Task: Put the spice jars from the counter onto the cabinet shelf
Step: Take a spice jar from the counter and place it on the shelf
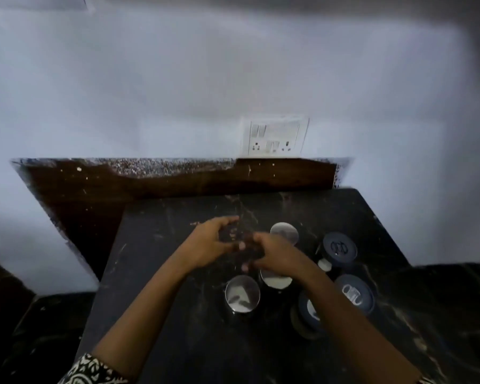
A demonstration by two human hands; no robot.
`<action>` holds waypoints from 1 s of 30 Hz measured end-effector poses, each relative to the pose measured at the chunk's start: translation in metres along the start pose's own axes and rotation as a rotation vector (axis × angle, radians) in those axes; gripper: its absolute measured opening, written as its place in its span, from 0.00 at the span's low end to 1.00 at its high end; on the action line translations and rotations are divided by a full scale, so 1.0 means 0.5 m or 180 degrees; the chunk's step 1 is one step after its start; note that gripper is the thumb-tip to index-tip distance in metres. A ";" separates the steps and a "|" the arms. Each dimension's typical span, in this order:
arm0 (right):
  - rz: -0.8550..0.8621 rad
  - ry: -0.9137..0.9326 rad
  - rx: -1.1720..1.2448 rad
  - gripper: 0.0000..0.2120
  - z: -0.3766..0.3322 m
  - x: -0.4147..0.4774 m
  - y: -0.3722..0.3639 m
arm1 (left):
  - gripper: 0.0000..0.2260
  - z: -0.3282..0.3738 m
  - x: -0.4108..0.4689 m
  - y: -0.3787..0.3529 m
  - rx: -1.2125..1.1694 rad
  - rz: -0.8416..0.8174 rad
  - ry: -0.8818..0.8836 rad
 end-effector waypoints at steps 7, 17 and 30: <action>-0.1162 0.0058 -0.1813 0.47 0.091 -0.012 -0.141 | 0.50 -0.122 -0.002 -0.141 0.0796 -0.0802 0.0349; -0.0578 0.0315 -0.1335 0.43 0.113 -0.009 -0.134 | 0.41 -0.167 0.013 -0.198 0.0190 -0.0191 0.0284; 0.0900 0.0802 0.1714 0.35 -0.028 -0.076 0.189 | 0.25 0.127 -0.023 0.052 -0.1401 0.0298 -0.0825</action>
Point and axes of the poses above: each hand's wrist, its own x-axis towards the middle knuckle, its own y-axis out of the back of the hand, z = x × y, the point moved 1 cm from there along x, towards the middle knuckle, and after that the axes turned 12 degrees about y, right-handed, at the moved point
